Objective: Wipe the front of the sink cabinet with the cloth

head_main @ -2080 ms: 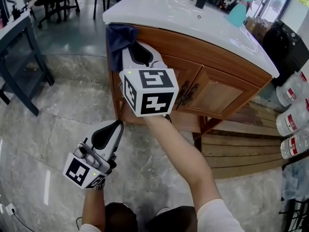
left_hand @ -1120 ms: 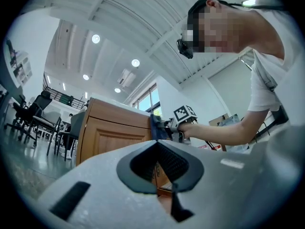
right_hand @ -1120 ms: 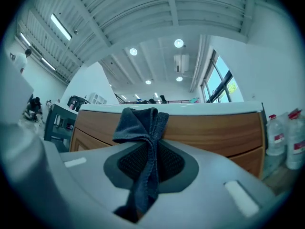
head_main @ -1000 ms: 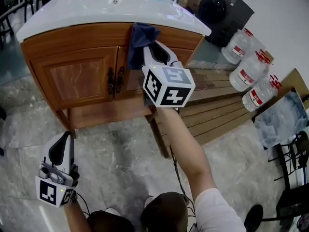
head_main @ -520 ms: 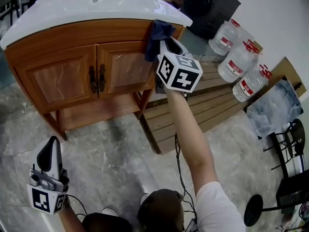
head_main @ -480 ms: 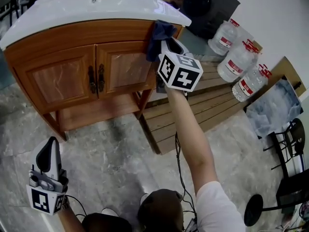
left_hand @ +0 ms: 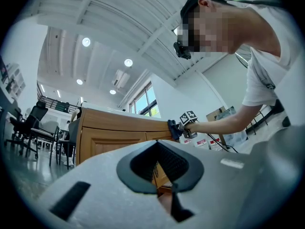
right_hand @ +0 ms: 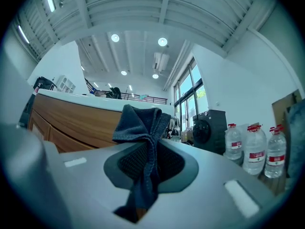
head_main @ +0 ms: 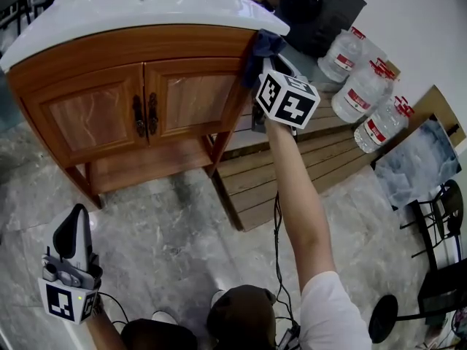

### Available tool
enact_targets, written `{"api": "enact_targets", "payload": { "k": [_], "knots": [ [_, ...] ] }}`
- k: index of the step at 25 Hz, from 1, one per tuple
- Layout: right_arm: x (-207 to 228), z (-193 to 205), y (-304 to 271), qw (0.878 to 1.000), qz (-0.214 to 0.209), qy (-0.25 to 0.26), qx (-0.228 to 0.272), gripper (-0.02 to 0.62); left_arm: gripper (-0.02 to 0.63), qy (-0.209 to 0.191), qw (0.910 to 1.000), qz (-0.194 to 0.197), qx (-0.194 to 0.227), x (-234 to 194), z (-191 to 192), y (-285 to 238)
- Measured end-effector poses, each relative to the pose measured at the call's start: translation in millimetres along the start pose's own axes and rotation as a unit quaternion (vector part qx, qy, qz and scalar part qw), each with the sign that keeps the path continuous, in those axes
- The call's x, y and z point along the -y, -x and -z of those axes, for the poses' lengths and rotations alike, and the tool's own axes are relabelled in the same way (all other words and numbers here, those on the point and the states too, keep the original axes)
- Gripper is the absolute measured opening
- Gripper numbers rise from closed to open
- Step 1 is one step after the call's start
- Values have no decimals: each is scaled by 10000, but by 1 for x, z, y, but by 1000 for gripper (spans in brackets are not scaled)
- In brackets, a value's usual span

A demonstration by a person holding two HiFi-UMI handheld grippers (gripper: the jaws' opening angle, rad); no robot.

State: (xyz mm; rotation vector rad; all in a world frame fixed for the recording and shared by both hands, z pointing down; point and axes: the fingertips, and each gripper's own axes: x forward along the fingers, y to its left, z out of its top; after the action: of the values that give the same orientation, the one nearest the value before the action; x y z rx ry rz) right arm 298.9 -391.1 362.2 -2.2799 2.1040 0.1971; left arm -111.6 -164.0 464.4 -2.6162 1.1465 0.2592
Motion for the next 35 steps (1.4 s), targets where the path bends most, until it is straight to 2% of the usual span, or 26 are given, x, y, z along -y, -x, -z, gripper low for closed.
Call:
{"api": "enact_targets", "payload": {
  "k": [5, 8, 10, 12, 16, 19, 23, 26, 29, 31, 35],
  "knots": [
    [-1, -2, 2, 9999, -83, -35, -52, 49, 5, -1, 10000, 50, -42, 2, 2, -2],
    [-15, -11, 16, 9995, -275, -83, 118, 49, 5, -3, 10000, 69, -40, 2, 4, -3],
    [-37, -18, 31, 9975, -603, -252, 269, 49, 5, 1, 10000, 54, -18, 4, 5, -3],
    [-68, -25, 48, 9915, -1101, -568, 401, 49, 5, 7, 10000, 44, 23, 6, 3, -3],
    [-152, -31, 84, 9666, -2319, -919, 586, 49, 5, 33, 9999, 80, 120, 15, 0, -9],
    [-234, -24, 108, 9370, -3270, -1097, 556, 49, 5, -109, 9998, -42, 146, 14, -1, -8],
    [-331, -13, 131, 9027, -4107, -1210, 429, 49, 5, 11, 9997, -104, 219, 8, 1, -8],
    [-392, -13, 137, 8809, -4541, -1276, 381, 49, 5, 70, 9990, -354, 270, -4, -2, 1],
    [-444, -13, 135, 8672, -4807, -1263, 326, 49, 5, 92, 9963, -766, 376, -22, -7, 15],
    [-471, -10, 129, 8640, -4876, -1228, 257, 49, 5, 123, 9942, -977, 440, -33, -10, 26],
    [-511, 7, 111, 8668, -4847, -1172, 26, 49, 5, 124, 9908, -1255, 493, -48, -14, 43]
  ]
}}
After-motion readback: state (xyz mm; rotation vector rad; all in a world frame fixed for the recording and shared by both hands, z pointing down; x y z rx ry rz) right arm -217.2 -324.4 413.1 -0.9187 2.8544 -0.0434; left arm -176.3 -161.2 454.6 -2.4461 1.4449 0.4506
